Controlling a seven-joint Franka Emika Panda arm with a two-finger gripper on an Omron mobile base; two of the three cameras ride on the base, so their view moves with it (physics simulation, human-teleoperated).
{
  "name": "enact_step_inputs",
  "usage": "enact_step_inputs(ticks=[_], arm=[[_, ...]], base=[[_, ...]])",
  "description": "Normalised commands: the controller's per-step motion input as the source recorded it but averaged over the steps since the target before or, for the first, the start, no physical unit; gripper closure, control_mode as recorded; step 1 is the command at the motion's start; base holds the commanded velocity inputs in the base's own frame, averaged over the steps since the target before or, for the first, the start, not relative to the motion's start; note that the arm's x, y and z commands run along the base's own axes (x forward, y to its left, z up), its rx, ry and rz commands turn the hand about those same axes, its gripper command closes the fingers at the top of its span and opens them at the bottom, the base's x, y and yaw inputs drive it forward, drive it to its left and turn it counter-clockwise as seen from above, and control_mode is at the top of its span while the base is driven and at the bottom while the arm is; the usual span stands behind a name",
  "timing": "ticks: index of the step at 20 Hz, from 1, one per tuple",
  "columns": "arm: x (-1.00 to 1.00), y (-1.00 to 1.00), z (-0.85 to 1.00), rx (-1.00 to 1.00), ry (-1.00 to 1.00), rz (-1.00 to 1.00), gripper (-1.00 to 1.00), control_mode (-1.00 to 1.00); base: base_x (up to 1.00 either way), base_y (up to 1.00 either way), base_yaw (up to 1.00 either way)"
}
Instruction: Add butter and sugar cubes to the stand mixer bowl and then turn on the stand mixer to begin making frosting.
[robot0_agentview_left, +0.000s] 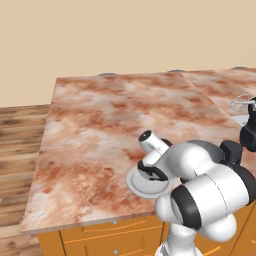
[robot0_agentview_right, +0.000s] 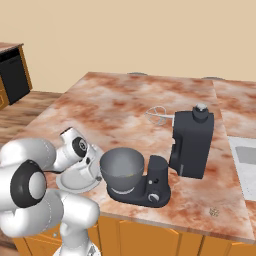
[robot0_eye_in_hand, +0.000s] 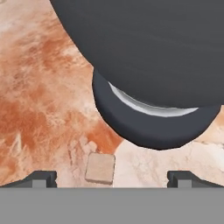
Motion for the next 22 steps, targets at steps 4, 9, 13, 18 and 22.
enact_step_inputs(ticks=[4,9,13,18,22], arm=[[0.0,-0.12,-0.11,0.0,0.0,-0.04,-1.0,-1.0],[0.0,-0.12,-0.12,0.0,0.0,-0.03,-1.0,-1.0],[0.0,-0.01,-0.12,0.0,0.0,-0.01,-1.0,-1.0],[0.04,0.0,-0.08,0.0,-0.01,0.0,-1.0,-1.0],[0.08,0.0,-0.07,0.0,-0.02,0.0,-1.0,-1.0]], base=[[0.0,0.0,0.0],[0.0,0.0,0.0],[0.0,0.0,0.0],[0.0,0.0,0.0],[0.0,0.0,0.0]])
